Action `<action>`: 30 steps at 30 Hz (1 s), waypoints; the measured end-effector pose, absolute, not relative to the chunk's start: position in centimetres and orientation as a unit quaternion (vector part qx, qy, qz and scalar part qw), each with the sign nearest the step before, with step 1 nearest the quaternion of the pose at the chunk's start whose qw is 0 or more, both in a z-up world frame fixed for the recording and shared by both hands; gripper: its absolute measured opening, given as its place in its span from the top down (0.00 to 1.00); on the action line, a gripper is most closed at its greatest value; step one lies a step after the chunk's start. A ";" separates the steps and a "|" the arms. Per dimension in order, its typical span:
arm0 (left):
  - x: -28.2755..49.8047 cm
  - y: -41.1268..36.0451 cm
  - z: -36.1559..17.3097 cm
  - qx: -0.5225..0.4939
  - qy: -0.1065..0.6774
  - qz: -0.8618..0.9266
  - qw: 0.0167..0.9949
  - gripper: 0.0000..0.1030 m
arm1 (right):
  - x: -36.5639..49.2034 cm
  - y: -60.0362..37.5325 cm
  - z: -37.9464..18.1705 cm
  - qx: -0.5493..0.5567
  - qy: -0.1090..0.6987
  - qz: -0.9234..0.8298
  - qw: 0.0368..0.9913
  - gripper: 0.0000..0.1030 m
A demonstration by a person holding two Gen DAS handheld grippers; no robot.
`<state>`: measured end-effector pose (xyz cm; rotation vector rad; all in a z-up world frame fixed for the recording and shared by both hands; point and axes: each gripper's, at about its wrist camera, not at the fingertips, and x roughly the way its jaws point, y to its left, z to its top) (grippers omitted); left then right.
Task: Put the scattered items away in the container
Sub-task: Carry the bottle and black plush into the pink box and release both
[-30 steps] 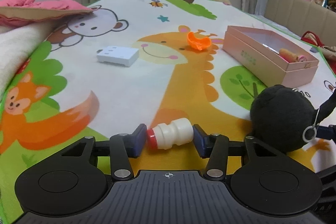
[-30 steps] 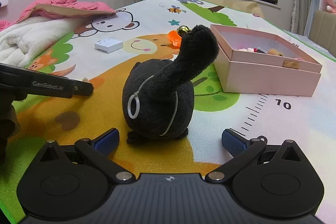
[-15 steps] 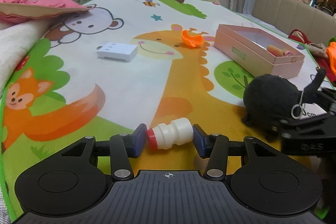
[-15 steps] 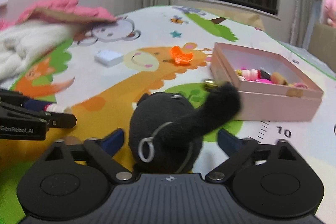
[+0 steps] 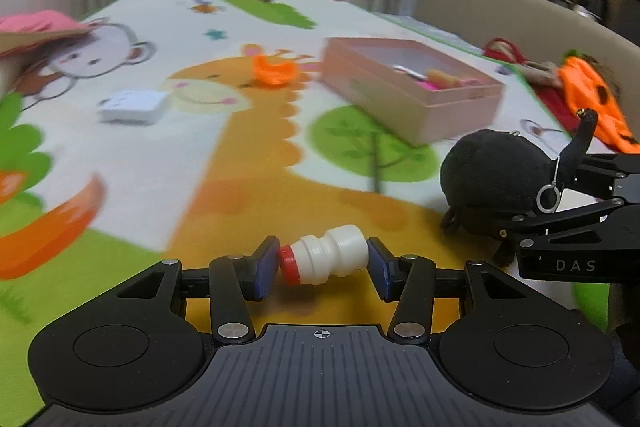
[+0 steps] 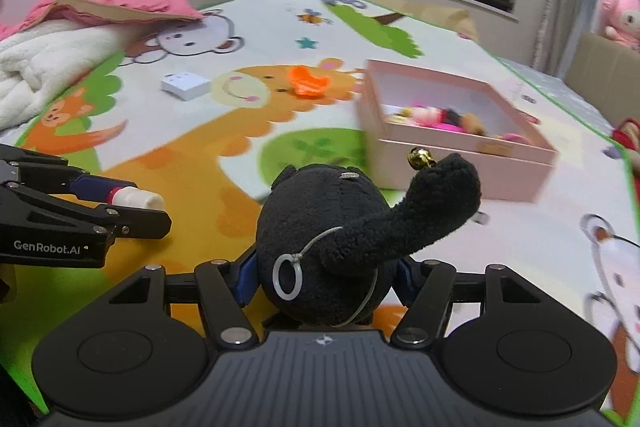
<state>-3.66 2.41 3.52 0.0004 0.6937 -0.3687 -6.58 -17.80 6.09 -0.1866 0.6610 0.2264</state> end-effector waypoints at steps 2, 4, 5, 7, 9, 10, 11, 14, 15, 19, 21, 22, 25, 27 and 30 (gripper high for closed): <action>-3.5 0.8 3.8 0.006 0.336 -0.200 0.921 0.49 | -7.0 -19.2 6.4 -0.088 0.322 0.097 0.938 0.38; -3.3 -0.8 4.2 0.015 0.329 -0.217 0.919 0.49 | -7.3 -20.6 6.6 -0.085 0.321 0.083 0.940 0.38; -3.2 -1.6 4.4 0.019 0.326 -0.225 0.918 0.49 | -7.3 -21.2 6.7 -0.083 0.321 0.076 0.940 0.38; -2.9 -3.1 4.8 0.028 0.320 -0.237 0.917 0.49 | -7.4 -22.4 6.8 -0.077 0.321 0.066 0.941 0.38; -2.5 -4.3 5.0 0.035 0.318 -0.245 0.915 0.49 | -7.4 -23.5 6.9 -0.069 0.320 0.061 0.943 0.38; -2.3 -4.8 5.1 0.039 0.318 -0.248 0.914 0.49 | -7.3 -23.9 7.0 -0.065 0.319 0.060 0.944 0.38; -2.1 -5.2 5.2 0.042 0.318 -0.251 0.913 0.49 | -7.2 -24.3 7.1 -0.062 0.317 0.059 0.945 0.38; -1.1 -6.6 5.6 0.054 0.316 -0.257 0.912 0.49 | -6.5 -25.2 7.5 -0.051 0.310 0.060 0.947 0.38; -0.6 -7.0 5.8 0.057 0.314 -0.259 0.912 0.49 | -6.1 -25.4 7.6 -0.048 0.307 0.062 0.948 0.38; 1.7 -8.4 7.0 0.064 0.297 -0.265 0.915 0.49 | -3.9 -26.3 8.9 -0.040 0.290 0.063 0.954 0.38; 3.3 -9.2 7.8 0.066 0.283 -0.268 0.919 0.49 | -2.4 -27.1 9.9 -0.030 0.277 0.063 0.958 0.38; 4.1 -9.6 8.2 0.067 0.275 -0.270 0.920 0.49 | -1.5 -27.6 10.5 -0.024 0.270 0.065 0.960 0.38; 7.2 -11.0 9.1 0.071 0.250 -0.268 0.928 0.49 | 2.0 -29.1 12.1 -0.003 0.255 0.065 0.965 0.38; 9.4 -11.7 9.3 0.071 0.238 -0.266 0.931 0.49 | 5.0 -30.3 12.7 0.014 0.253 0.060 0.966 0.38; 12.8 -12.8 9.1 0.075 0.231 -0.258 0.935 0.49 | 9.6 -32.1 13.3 0.053 0.258 0.059 0.963 0.38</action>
